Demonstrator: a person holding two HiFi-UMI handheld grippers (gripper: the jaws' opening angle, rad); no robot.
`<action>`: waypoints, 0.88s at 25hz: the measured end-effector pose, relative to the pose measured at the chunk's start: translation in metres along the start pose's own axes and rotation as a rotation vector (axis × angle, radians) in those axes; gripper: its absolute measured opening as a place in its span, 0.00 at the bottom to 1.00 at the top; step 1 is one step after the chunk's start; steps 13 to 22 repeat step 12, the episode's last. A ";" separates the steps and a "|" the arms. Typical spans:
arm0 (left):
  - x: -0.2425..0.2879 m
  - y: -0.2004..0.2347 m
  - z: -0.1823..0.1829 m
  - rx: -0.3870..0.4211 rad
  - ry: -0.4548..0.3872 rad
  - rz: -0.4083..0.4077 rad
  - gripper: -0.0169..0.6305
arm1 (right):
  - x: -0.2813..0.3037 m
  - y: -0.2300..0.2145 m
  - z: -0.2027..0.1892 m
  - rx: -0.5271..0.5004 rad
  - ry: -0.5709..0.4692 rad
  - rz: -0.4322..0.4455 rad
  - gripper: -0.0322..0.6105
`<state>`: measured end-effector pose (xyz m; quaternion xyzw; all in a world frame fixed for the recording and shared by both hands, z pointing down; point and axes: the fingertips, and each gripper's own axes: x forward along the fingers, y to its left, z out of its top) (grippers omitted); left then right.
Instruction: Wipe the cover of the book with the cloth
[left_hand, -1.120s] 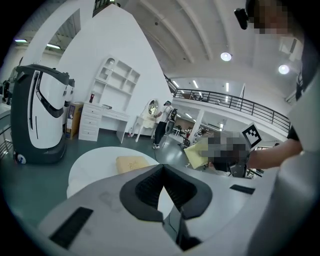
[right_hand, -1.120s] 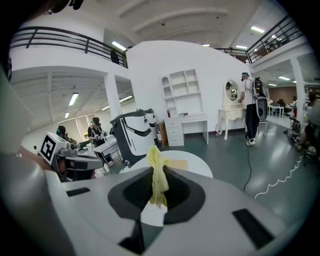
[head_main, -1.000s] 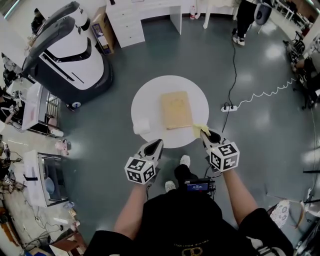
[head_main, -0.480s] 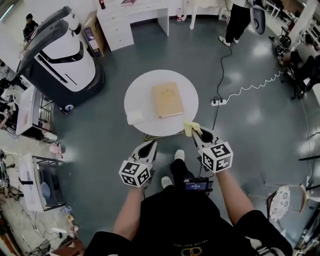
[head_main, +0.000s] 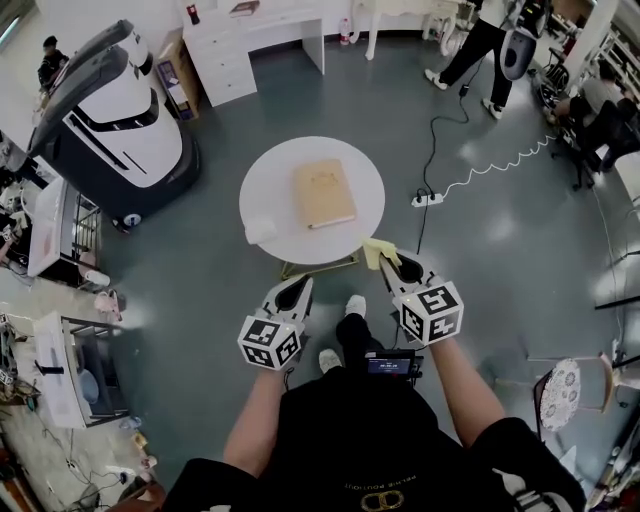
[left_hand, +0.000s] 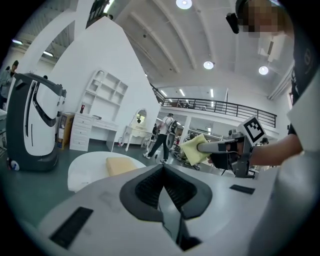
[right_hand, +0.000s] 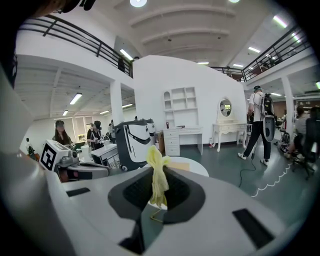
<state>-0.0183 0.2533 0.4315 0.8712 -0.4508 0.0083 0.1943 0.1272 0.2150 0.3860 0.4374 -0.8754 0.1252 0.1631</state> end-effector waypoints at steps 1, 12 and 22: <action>0.001 -0.001 0.000 0.008 0.005 0.002 0.04 | -0.001 0.000 0.000 0.001 -0.003 -0.002 0.19; 0.009 -0.018 0.006 0.047 0.012 -0.033 0.04 | -0.015 -0.004 0.007 -0.002 -0.031 -0.023 0.19; 0.009 -0.018 0.006 0.047 0.012 -0.033 0.04 | -0.015 -0.004 0.007 -0.002 -0.031 -0.023 0.19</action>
